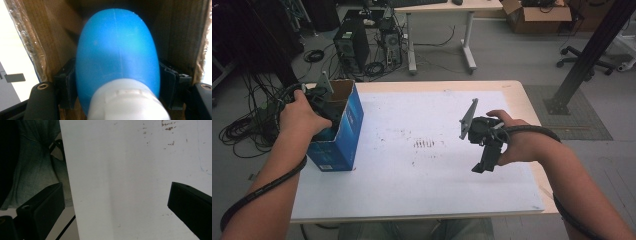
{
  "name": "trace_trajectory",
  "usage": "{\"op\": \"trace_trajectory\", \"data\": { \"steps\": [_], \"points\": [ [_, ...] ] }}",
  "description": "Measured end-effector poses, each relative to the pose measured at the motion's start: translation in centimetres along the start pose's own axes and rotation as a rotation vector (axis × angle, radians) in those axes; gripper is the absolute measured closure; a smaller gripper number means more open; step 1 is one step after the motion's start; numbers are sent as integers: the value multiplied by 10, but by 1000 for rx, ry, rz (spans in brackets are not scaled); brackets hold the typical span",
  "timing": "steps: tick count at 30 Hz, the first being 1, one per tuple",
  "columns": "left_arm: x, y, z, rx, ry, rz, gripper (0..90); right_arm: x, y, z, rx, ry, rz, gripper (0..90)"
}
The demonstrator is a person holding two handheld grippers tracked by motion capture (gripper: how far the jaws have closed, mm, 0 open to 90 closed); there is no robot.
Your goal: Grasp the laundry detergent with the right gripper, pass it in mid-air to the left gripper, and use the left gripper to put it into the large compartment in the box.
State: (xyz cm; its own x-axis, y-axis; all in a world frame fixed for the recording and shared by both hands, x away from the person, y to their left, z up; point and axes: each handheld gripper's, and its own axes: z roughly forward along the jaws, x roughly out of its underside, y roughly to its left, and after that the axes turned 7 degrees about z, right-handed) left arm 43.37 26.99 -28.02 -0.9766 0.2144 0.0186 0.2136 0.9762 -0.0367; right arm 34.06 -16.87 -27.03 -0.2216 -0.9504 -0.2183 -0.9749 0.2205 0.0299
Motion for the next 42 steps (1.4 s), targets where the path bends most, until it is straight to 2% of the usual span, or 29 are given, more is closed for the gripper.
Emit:
{"op": "trace_trajectory", "data": {
  "steps": [12, 17, 30, 38, 39, 42],
  "points": [
    [1, -4, -11, -26, -11, -1, 276, 3, 0, 0, 0, -10, -1, 12],
    [2, -6, -20, -41, -24, 9, 212, 4, 0, -1, -1, -15, 0, 12],
    [8, -7, -39, -49, -45, 16, 174, 2, 0, -1, 1, -18, -2, 12],
    [13, -10, -55, -40, -73, 63, 125, -1, 0, -2, 1, -10, -7, 12],
    [13, -12, -58, -43, -82, 83, 125, -1, 0, -2, 1, -10, -7, 12],
    [14, -14, -63, -43, -88, 108, 96, -3, 0, -2, 1, -6, -9, 12]
  ]
}}
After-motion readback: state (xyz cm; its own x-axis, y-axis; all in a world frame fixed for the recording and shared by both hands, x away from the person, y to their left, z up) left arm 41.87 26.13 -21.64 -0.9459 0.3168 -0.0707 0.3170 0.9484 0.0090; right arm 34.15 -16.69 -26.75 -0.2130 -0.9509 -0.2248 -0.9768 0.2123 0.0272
